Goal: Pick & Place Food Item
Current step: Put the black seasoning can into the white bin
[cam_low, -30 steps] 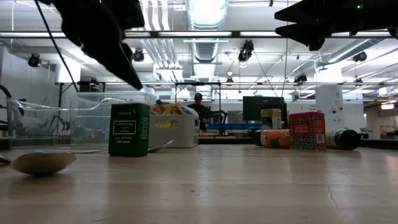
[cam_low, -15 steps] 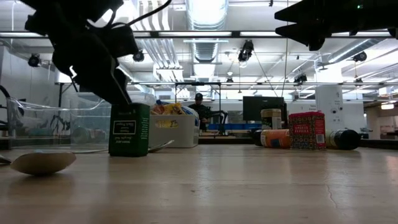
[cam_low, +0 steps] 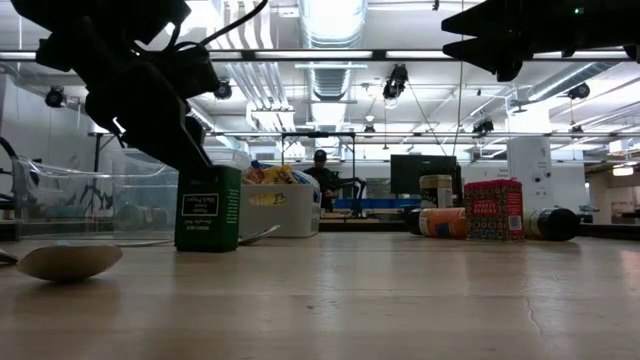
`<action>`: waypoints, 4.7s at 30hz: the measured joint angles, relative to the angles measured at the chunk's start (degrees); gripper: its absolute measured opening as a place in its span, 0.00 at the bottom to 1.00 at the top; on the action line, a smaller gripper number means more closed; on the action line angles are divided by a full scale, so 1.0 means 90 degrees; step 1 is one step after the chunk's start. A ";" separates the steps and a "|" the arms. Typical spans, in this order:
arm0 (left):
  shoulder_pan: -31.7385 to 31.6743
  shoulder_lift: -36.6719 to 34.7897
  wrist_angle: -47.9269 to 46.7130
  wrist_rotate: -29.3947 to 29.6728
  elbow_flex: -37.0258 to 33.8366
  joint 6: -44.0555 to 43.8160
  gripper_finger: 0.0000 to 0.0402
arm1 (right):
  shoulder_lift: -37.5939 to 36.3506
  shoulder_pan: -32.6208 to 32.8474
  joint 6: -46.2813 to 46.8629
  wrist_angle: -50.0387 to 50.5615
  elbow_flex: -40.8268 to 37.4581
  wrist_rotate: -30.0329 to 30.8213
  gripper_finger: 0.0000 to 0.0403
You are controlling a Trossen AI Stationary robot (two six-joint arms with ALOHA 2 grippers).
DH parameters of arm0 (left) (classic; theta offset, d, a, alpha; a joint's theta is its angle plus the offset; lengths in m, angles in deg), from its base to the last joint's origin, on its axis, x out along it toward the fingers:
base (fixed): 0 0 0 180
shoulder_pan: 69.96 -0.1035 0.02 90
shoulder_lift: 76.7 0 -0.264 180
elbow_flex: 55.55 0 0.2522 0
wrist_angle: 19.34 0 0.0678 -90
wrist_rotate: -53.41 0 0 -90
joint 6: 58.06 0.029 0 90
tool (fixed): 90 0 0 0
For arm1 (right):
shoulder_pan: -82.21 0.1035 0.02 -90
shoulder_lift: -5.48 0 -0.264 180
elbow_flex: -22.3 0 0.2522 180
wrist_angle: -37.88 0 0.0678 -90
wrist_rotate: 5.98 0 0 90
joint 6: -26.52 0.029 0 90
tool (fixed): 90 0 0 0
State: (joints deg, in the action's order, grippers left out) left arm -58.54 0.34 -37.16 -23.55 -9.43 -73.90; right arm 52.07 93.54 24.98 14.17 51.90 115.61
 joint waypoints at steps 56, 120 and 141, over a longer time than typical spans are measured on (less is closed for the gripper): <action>0.0005 0.0005 -0.0122 -0.0119 0.0319 0.0077 0.34 | 0.0000 0.0001 0.0000 0.0000 0.0000 -0.0001 0.75; -0.6222 0.0299 -0.5531 0.1584 0.4272 -0.1467 0.34 | 0.0000 0.0002 0.0000 0.0097 0.0004 -0.0002 0.75; -0.6652 0.2174 -0.5119 0.0421 0.4272 -0.1904 0.34 | 0.0000 0.0002 0.0000 0.0097 0.0002 0.0000 0.75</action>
State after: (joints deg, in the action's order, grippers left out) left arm -118.41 19.90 -83.23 -19.75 29.02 -91.04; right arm 52.07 93.57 24.98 15.04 51.92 115.61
